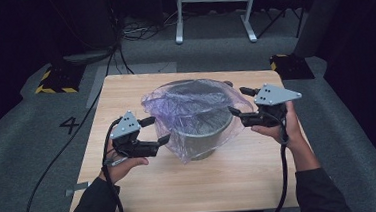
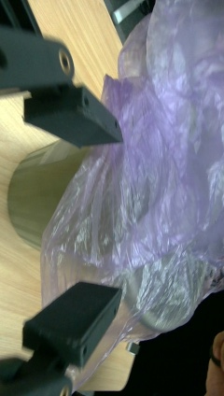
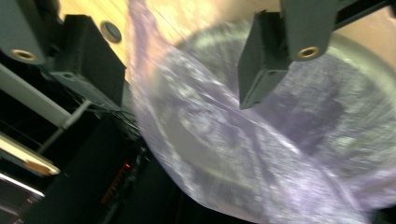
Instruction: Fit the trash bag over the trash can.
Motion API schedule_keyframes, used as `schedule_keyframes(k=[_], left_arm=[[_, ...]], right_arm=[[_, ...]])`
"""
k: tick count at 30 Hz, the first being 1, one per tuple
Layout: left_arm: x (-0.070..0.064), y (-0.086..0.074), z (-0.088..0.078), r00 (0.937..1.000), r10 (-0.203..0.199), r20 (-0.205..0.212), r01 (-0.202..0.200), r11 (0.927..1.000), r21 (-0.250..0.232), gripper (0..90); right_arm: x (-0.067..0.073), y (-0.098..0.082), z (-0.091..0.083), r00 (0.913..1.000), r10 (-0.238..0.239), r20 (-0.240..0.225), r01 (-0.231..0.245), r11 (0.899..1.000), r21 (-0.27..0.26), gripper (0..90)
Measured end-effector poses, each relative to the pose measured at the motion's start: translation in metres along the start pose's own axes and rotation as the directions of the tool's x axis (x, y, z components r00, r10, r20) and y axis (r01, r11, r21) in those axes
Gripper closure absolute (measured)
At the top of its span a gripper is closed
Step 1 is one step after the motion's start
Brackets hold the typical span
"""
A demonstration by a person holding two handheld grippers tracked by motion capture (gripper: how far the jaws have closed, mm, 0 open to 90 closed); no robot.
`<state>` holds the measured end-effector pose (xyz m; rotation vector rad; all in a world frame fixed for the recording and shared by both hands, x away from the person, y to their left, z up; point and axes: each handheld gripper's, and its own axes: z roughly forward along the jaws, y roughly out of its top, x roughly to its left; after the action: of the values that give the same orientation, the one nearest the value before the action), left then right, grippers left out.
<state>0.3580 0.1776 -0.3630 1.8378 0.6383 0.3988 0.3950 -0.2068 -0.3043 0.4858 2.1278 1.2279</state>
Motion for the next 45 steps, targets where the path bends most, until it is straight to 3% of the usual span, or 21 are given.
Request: schedule_keyframes(k=[5,8,10,12,16,18,21,26,30,35,39,42,45], left_arm=[[0.009,-0.001,0.006,0.9996,-0.023,0.018,0.024,0.9997,-0.005,34.5],[0.013,-0.001,0.009,0.9994,-0.023,0.025,0.024,0.9997,-0.005,43.8],[0.015,-0.002,0.009,0.9997,-0.010,0.020,0.011,0.9999,-0.008,54.5],[0.018,-0.004,0.009,0.9986,-0.021,0.050,0.021,0.9997,-0.014,61.3],[0.022,-0.007,0.008,0.9983,-0.005,0.058,0.006,0.9998,-0.019,80.4],[0.023,-0.008,0.008,0.9976,0.003,0.070,-0.001,0.9998,-0.022,84.9],[0.024,-0.010,0.007,0.9972,0.016,0.073,-0.015,0.9998,-0.012,89.1],[0.027,-0.015,0.012,0.9970,0.016,0.075,-0.017,0.9997,0.020,89.6],[0.030,-0.021,0.017,0.9963,0.016,0.084,-0.021,0.9984,0.053,89.7],[0.034,-0.026,0.025,0.9955,0.009,0.095,-0.018,0.9955,0.093,89.7],[0.037,-0.032,0.030,0.9936,-0.007,0.113,-0.006,0.9938,0.111,89.7],[0.034,-0.036,0.034,0.9917,0.006,0.128,-0.024,0.9898,0.140,89.7],[0.032,-0.040,0.035,0.9913,0.012,0.131,-0.034,0.9859,0.164,89.7]], right_arm=[[0.008,0.010,0.011,0.9964,-0.073,-0.044,0.074,0.997,0.019,25.5],[0.010,0.013,0.024,0.9933,-0.096,-0.065,0.100,0.993,0.062,24.4],[0.010,0.014,0.033,0.9918,-0.109,-0.067,0.116,0.988,0.104,27.2],[0.009,0.014,0.041,0.9907,-0.120,-0.064,0.128,0.982,0.138,38.4],[0.006,0.014,0.046,0.9917,-0.104,-0.075,0.114,0.984,0.138,71.7],[0.005,0.015,0.046,0.9931,-0.100,-0.062,0.108,0.985,0.136,78.9],[0.001,0.018,0.043,0.9959,-0.085,-0.031,0.088,0.989,0.121,87.3],[-0.013,0.024,0.040,0.9984,-0.022,0.052,0.017,0.995,0.095,90.0],[-0.030,0.026,0.045,0.9904,0.053,0.128,-0.064,0.994,0.084,90.0],[-0.048,0.024,0.065,0.9815,0.087,0.170,-0.112,0.984,0.142,90.0],[-0.057,0.017,0.077,0.9798,0.122,0.158,-0.153,0.968,0.201,90.0],[-0.059,0.007,0.081,0.9755,0.140,0.169,-0.178,0.955,0.239,90.0],[-0.061,0.000,0.078,0.9713,0.168,0.169,-0.206,0.948,0.244,90.0]])
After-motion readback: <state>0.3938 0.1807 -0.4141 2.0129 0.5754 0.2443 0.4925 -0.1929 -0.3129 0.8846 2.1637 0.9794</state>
